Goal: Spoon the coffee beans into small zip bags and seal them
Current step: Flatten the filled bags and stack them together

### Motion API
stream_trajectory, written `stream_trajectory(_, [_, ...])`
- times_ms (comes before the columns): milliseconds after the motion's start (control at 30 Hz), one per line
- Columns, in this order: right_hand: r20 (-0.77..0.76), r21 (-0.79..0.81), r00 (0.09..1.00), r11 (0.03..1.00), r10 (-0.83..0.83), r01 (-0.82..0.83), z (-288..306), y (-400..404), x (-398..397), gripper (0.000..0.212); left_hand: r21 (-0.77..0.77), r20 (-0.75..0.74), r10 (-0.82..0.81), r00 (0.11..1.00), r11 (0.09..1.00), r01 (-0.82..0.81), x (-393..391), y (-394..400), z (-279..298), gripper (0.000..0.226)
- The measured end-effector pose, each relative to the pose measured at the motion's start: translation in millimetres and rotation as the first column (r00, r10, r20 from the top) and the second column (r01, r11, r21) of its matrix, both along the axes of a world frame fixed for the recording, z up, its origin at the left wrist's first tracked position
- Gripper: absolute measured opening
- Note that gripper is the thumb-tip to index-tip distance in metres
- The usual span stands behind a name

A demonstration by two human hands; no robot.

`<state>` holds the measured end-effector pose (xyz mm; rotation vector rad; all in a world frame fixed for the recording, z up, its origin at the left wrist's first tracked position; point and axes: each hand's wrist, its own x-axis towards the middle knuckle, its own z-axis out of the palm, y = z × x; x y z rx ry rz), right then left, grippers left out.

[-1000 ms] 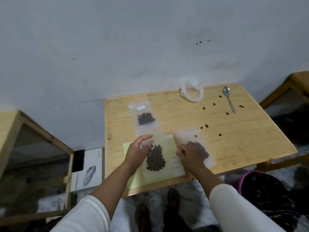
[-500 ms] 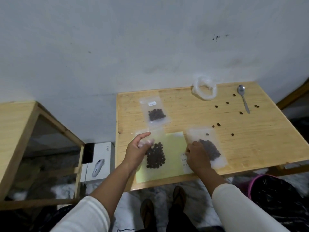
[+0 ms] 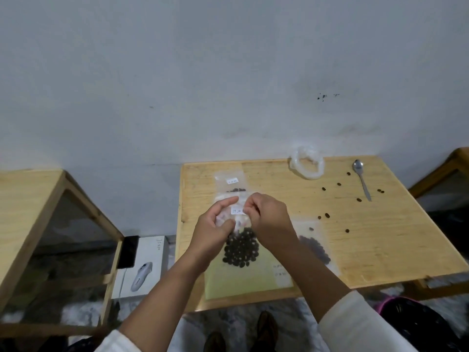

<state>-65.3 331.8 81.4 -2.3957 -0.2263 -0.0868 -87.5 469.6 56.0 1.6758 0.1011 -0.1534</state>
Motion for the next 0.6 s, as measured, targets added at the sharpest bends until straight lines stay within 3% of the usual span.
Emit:
stream_trajectory(167, [0.118,-0.128,0.993,0.992,0.022,-0.007,14.7,11.8,-1.8,0.009,-0.033,0.077,0.068,0.995,0.997,-0.065,-3.4,4.0,22.3,0.027])
stream_trajectory(300, [0.286,-0.024,0.957,0.998,-0.05,0.059,18.7,18.8,-9.2,0.017,-0.056,0.082,0.253,0.964,0.967,-0.248,-2.0,2.2,28.2,0.02])
stream_trajectory(433, [0.583,-0.184,0.811,0.98,0.043,0.08,4.5,22.5,-11.1,0.024,-0.059,0.068,0.335,0.94,0.942,-0.332,6.0,-1.8,33.1,0.02])
stream_trajectory(600, [0.581,-0.214,0.814,0.966,0.004,0.148,-8.7,17.8,3.6,0.042,-0.043,0.058,0.367,0.928,0.93,-0.365,24.8,-3.2,28.5,0.022])
